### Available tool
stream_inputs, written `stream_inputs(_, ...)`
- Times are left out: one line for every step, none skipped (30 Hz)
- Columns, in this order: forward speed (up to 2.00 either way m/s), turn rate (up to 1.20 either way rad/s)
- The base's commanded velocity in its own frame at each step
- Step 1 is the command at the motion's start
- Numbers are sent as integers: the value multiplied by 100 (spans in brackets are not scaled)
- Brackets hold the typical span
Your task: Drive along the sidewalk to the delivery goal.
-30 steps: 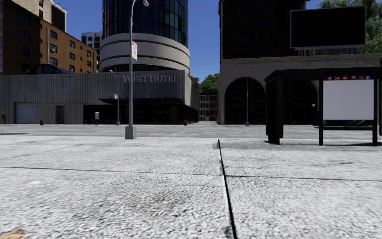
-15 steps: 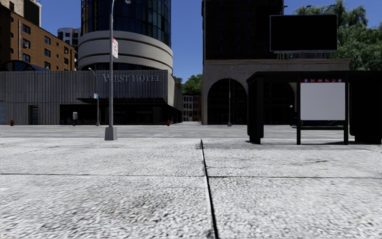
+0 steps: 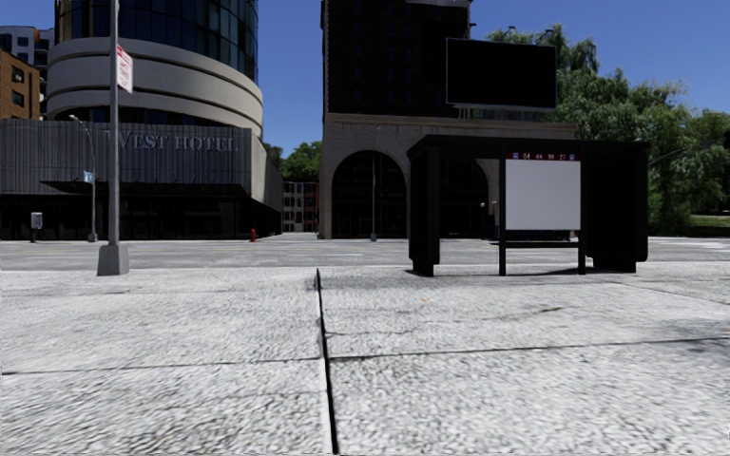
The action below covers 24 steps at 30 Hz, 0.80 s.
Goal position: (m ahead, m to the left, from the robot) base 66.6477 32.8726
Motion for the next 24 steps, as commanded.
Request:
stream_inputs(108, -49)
stream_inputs(108, -49)
stream_inputs(108, -49)
stream_inputs(108, -49)
stream_inputs(108, -49)
stream_inputs(108, -49)
stream_inputs(108, -49)
stream_inputs(108, -49)
stream_inputs(108, -49)
stream_inputs(108, -49)
stream_inputs(108, -49)
stream_inputs(108, -49)
stream_inputs(108, -49)
stream_inputs(108, -49)
stream_inputs(108, -49)
stream_inputs(108, -49)
stream_inputs(108, -49)
stream_inputs(108, -49)
stream_inputs(108, -49)
stream_inputs(108, -49)
stream_inputs(108, -49)
stream_inputs(108, -49)
stream_inputs(108, -49)
stream_inputs(108, -49)
